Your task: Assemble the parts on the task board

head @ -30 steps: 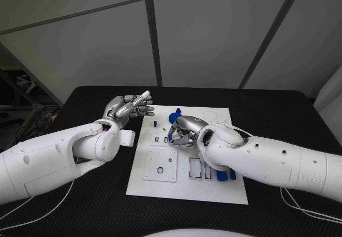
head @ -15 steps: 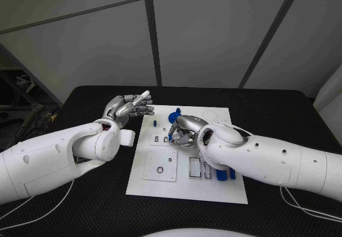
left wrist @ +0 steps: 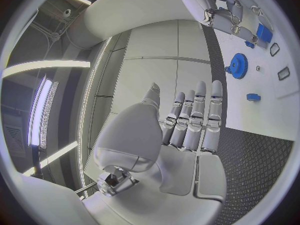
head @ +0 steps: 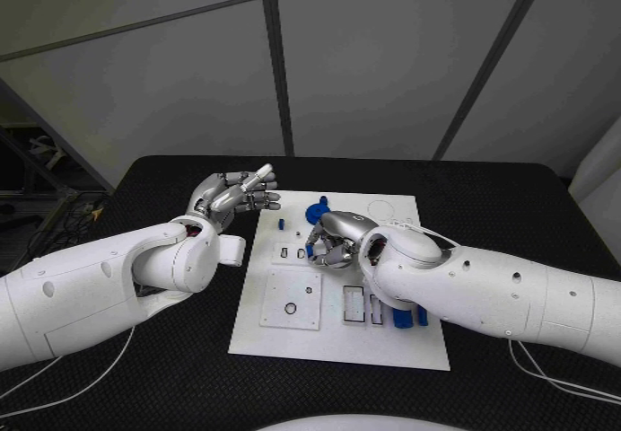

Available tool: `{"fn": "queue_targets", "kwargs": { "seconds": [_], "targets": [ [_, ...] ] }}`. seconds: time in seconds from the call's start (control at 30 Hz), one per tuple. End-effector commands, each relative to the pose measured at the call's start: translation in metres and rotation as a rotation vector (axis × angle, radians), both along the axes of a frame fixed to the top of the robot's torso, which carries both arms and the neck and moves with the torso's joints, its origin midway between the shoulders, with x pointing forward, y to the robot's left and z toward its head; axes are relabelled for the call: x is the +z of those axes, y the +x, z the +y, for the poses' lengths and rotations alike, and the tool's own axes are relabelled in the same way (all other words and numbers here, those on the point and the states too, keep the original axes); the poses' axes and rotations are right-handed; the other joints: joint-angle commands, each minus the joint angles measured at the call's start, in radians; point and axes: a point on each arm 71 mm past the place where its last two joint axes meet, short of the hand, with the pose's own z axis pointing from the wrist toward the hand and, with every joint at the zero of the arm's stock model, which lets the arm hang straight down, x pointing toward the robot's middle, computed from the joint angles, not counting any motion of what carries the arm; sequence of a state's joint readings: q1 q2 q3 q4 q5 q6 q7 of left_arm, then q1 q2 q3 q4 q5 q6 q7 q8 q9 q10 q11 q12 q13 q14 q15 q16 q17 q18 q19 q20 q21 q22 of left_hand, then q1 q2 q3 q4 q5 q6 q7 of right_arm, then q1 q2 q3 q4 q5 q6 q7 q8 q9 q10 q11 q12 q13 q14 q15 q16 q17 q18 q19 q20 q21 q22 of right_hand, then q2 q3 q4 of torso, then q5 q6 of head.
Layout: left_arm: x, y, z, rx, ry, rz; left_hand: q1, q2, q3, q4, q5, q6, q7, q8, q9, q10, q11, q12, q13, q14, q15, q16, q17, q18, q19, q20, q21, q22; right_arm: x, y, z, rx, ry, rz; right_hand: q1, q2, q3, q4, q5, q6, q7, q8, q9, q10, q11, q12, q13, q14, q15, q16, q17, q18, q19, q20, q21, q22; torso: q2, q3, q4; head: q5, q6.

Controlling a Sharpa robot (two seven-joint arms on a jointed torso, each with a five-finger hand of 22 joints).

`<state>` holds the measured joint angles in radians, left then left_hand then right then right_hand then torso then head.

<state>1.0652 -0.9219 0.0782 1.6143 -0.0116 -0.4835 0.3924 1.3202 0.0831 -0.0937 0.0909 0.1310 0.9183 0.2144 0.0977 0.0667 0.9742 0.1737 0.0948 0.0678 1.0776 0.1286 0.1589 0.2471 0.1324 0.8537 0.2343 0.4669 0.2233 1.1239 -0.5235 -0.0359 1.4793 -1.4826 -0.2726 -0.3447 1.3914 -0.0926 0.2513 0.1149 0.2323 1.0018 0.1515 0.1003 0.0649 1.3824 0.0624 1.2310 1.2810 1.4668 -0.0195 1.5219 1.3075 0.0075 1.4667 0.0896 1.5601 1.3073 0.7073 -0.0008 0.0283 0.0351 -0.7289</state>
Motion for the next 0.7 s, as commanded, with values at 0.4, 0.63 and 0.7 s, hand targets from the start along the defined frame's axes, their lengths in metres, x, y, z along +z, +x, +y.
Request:
{"fn": "queue_targets", "kwargs": {
  "seconds": [0.4, 0.63, 0.7],
  "targets": [
    [0.0015, 0.0005, -0.0011, -0.010, 0.000, -0.010, 0.004, 0.005, -0.002, -0.006, 0.001, 0.000, 0.003, -0.006, 0.000, -0.004, 0.002, -0.003, 0.000, -0.005, -0.001, -0.006, 0.001, 0.047, -0.004, 0.000, 0.004, 0.001, -0.0032, -0.0004, -0.0009, -0.004, -0.025, 0.015, -0.027, -0.015, -0.014, 0.010, 0.025, -0.029, 0.007, -0.016, 0.003, -0.015, 0.006, -0.011, -0.007, 0.081, 0.016, -0.006, 0.162, 0.000, 0.080, 0.017, -0.005, 0.236, 0.000, -0.0001, 0.0002, 0.000, -0.001],
    [0.0015, 0.0006, -0.0011, -0.010, 0.000, -0.010, 0.004, 0.005, -0.002, -0.006, 0.001, 0.000, 0.003, -0.006, 0.000, -0.004, 0.002, -0.003, 0.000, -0.005, -0.001, -0.006, 0.001, 0.047, -0.004, 0.000, 0.004, 0.001, -0.0020, 0.0000, -0.0013, -0.012, -0.011, 0.004, -0.045, -0.028, -0.036, 0.019, -0.010, -0.056, 0.010, -0.025, 0.003, -0.024, 0.010, -0.020, -0.014, 0.081, 0.020, -0.007, 0.160, 0.000, 0.079, 0.021, -0.006, 0.235, 0.000, -0.0001, -0.0002, 0.000, -0.001],
    [0.0014, 0.0006, -0.0009, -0.010, 0.000, -0.010, 0.004, 0.005, -0.002, -0.006, 0.001, 0.000, 0.003, -0.006, 0.000, -0.004, 0.002, -0.003, 0.000, -0.005, -0.001, -0.006, 0.001, 0.047, -0.004, 0.000, 0.004, 0.001, -0.0013, 0.0003, -0.0018, -0.017, -0.002, -0.004, -0.051, -0.033, -0.048, 0.025, -0.019, -0.071, 0.012, -0.029, 0.002, -0.033, 0.013, -0.031, -0.024, 0.081, 0.021, -0.008, 0.159, 0.001, 0.077, 0.023, -0.008, 0.233, 0.001, -0.0001, -0.0001, 0.000, -0.001]
  ]
}}
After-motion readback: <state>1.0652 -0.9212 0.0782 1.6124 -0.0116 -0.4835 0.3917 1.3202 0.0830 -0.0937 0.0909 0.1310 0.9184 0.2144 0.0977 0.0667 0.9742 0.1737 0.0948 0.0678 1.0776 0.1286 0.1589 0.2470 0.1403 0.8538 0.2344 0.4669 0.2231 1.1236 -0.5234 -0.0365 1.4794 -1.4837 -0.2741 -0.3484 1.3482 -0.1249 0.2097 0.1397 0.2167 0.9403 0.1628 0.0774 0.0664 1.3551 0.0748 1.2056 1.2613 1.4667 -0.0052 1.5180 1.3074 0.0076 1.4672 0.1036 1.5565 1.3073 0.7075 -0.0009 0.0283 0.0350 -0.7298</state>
